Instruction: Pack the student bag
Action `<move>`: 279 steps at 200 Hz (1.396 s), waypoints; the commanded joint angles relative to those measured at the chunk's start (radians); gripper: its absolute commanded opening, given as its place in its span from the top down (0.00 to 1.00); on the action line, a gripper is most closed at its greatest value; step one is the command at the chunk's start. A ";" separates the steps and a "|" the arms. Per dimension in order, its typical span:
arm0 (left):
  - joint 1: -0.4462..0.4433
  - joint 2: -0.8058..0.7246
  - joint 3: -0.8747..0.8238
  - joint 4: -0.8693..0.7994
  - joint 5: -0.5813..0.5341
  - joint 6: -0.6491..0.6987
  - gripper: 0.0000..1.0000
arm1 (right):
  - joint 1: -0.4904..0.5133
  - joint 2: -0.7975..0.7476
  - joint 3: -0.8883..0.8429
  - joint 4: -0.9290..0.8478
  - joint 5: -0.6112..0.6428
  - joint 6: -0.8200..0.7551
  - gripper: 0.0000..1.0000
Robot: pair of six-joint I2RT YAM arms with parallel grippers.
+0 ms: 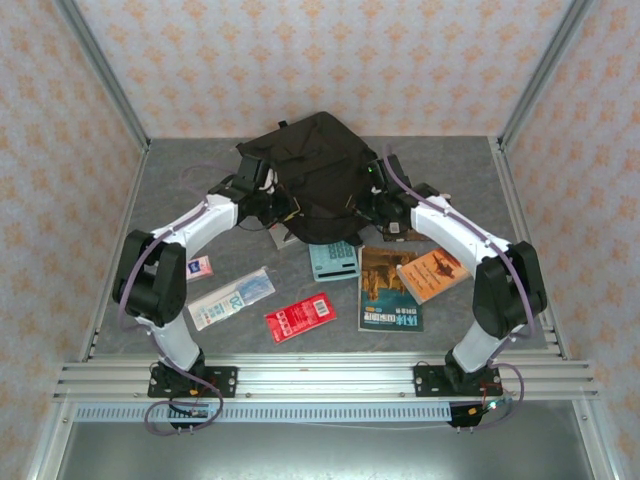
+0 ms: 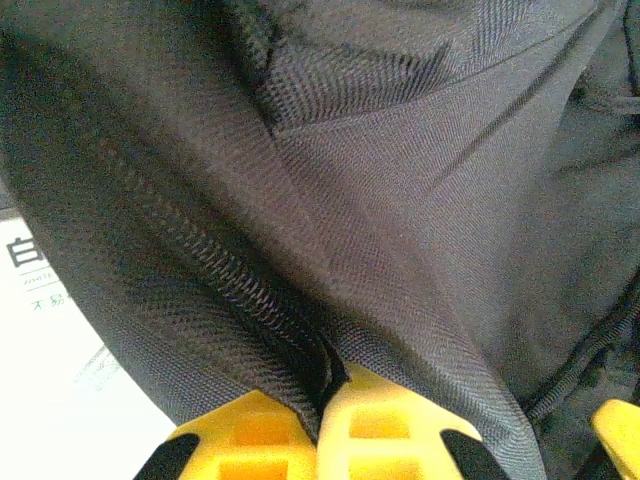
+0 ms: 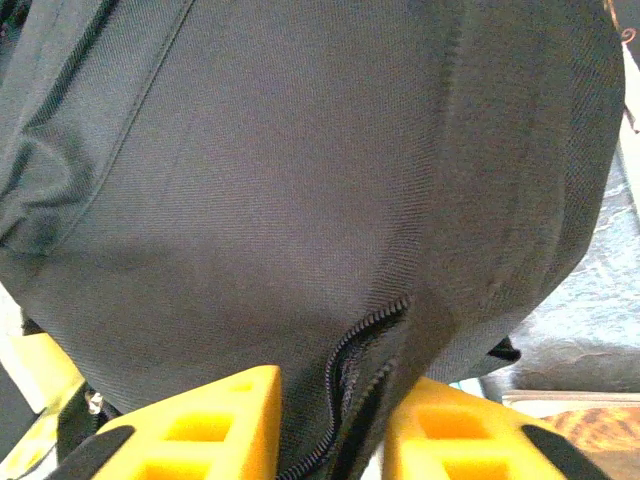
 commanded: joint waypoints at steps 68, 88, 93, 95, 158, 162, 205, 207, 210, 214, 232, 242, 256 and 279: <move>-0.009 -0.089 -0.137 0.217 0.017 -0.063 1.00 | 0.048 -0.018 0.217 -0.225 0.129 -0.306 0.43; -0.011 -0.110 -0.117 0.189 -0.005 -0.024 1.00 | 0.084 0.025 0.301 -0.272 0.058 -0.371 0.42; -0.011 -0.116 -0.112 0.177 -0.016 -0.011 1.00 | 0.098 0.042 0.329 -0.284 0.046 -0.397 0.40; -0.011 -0.118 -0.110 0.173 -0.021 -0.006 1.00 | 0.103 0.048 0.339 -0.288 0.041 -0.407 0.39; -0.011 -0.196 -0.156 0.215 -0.079 0.015 1.00 | 0.120 0.354 0.582 -0.355 -0.273 -0.494 0.42; -0.011 -0.197 -0.155 0.218 -0.077 0.013 1.00 | 0.120 0.367 0.590 -0.357 -0.276 -0.493 0.42; -0.011 -0.206 -0.156 0.239 -0.075 0.007 1.00 | 0.119 0.439 0.591 -0.317 -0.319 -0.462 0.54; -0.011 -0.208 -0.158 0.241 -0.075 0.007 1.00 | 0.118 0.441 0.590 -0.314 -0.318 -0.460 0.56; -0.011 -0.209 -0.159 0.244 -0.074 0.006 1.00 | 0.117 0.441 0.586 -0.307 -0.316 -0.455 0.59; -0.011 -0.212 -0.162 0.247 -0.074 0.004 1.00 | 0.115 0.439 0.580 -0.297 -0.317 -0.451 0.64; -0.011 -0.225 -0.172 0.253 -0.079 0.011 1.00 | 0.093 0.409 0.518 -0.200 -0.371 -0.402 0.85; -0.011 -0.232 -0.180 0.255 -0.083 0.015 1.00 | 0.076 0.378 0.462 -0.118 -0.426 -0.368 0.91; -0.011 -0.243 -0.192 0.264 -0.090 0.018 1.00 | 0.048 0.340 0.379 0.007 -0.511 -0.320 0.96; -0.011 -0.261 -0.214 0.292 -0.098 0.016 1.00 | 0.008 0.311 0.276 0.217 -0.651 -0.211 1.00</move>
